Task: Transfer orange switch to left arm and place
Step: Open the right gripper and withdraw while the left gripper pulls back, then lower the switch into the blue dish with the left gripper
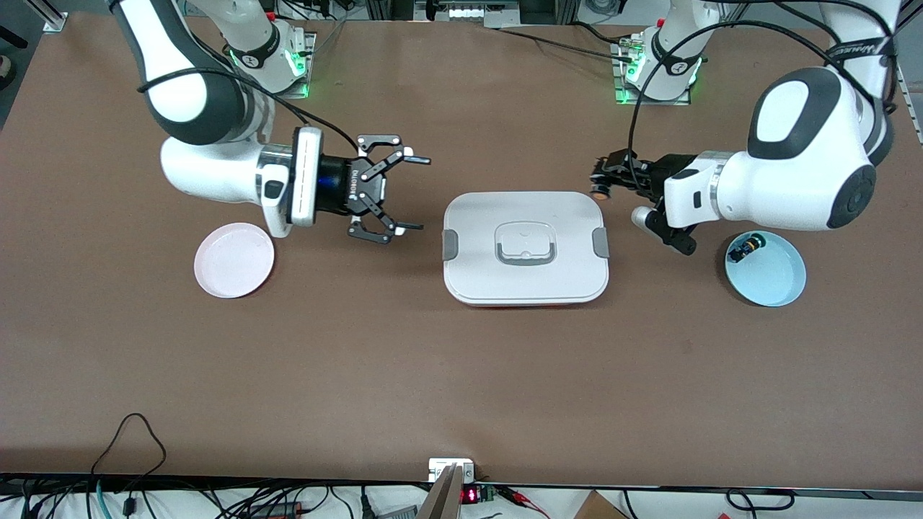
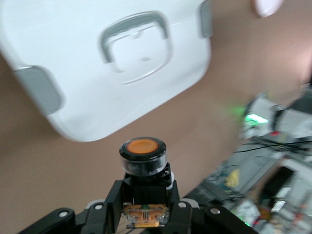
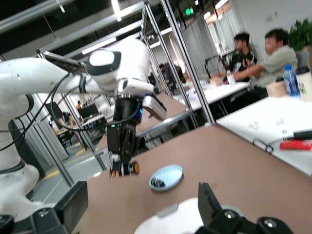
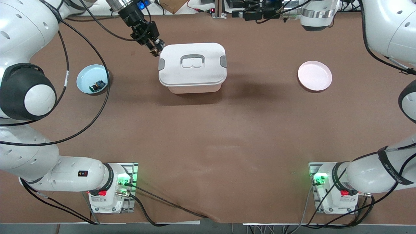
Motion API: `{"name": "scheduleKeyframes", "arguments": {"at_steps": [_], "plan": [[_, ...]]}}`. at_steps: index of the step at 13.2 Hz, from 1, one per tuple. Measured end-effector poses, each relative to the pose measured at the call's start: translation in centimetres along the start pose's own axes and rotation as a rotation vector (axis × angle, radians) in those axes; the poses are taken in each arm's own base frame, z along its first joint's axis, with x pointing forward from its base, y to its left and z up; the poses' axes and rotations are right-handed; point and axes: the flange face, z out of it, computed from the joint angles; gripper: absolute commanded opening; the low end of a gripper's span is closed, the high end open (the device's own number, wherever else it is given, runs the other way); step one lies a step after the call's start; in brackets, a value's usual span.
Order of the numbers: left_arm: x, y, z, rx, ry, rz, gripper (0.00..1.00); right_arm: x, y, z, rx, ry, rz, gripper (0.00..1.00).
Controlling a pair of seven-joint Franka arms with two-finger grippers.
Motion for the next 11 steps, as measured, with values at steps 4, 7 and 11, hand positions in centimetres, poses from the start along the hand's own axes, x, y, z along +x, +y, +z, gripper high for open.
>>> {"name": "scheduleKeyframes", "arguments": {"at_steps": [4,7,11], "plan": [[-0.5,-1.1,-0.4,0.423,-0.131,0.181,0.22,0.7,1.1,-4.9,-0.005,-0.147,0.144,1.00],[0.8,-5.0,-0.6,0.629,-0.242,0.379,0.22,1.0,1.5,-8.6,-0.046,-0.251,0.281,1.00],[2.1,-12.7,0.7,0.757,-0.393,0.629,0.22,-0.2,2.1,-10.4,-0.200,-0.435,0.575,1.00]]}}
